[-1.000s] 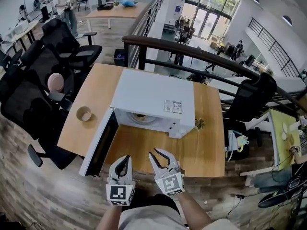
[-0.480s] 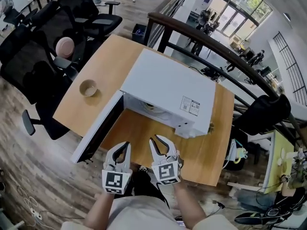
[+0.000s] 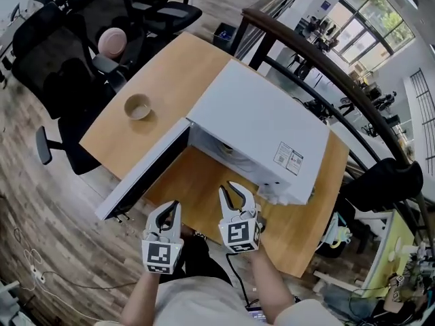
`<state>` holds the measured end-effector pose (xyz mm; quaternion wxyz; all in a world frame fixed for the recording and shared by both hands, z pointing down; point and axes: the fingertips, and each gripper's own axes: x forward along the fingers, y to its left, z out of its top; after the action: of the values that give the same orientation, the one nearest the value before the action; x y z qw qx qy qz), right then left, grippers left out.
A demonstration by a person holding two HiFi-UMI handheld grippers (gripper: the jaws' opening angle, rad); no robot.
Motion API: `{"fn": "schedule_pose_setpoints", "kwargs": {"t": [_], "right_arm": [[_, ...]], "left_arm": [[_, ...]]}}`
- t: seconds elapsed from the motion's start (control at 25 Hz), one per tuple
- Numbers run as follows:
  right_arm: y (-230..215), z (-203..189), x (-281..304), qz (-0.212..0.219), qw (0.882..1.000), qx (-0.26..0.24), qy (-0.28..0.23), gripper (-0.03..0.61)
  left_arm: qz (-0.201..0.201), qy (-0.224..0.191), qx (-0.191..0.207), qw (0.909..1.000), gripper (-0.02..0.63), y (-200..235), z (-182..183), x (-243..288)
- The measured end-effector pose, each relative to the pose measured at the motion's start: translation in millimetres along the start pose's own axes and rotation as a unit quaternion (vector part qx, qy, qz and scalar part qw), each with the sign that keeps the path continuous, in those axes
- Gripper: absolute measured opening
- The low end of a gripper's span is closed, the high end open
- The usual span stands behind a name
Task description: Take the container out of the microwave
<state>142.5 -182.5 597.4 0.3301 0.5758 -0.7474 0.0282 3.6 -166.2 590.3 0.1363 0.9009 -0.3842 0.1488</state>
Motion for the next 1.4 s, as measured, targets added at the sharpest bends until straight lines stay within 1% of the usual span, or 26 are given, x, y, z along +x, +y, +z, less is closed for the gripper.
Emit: {"fn": "schedule_pose_setpoints", "kwargs": {"t": [0.12,0.28,0.44,0.64,0.8,0.92,1.4], "right_arm": [[-5.9,-3.5,15.9,0.002,1.0,-0.021,0.008,0.092],[-9.4,-9.0,34.4,0.009,0.999,-0.031,0.023,0.095],[-14.8,-9.5,54.8,0.011,0.998,-0.042,0.033,0.098],[-22.1,-13.1,75.7,0.015,0.997,-0.061,0.046,0.103],[-28.2,-17.4,89.0,0.009,0.995,-0.075,0.059,0.107],[-34.1,-21.1,96.8,0.001,0.995,-0.076,0.071,0.109],[-52.9,-39.8,126.6,-0.014,0.987,-0.113,0.112,0.129]], "left_arm": [[0.011,0.012,-0.001,0.9999,0.003,5.0,-10.3,-1.0],[0.024,0.024,-0.013,0.9993,0.003,11.8,-22.0,-0.7],[0.024,0.031,-0.015,0.9991,0.003,18.4,-27.6,14.2],[0.017,0.042,-0.014,0.9989,0.003,15.5,-32.5,32.2],[0.02,0.044,-0.025,0.9985,0.003,15.0,-33.6,37.0],[0.025,0.046,-0.03,0.9981,0.003,15.2,-34.3,38.4],[0.039,0.061,-0.036,0.9967,0.003,21.5,-41.0,46.5]]}}
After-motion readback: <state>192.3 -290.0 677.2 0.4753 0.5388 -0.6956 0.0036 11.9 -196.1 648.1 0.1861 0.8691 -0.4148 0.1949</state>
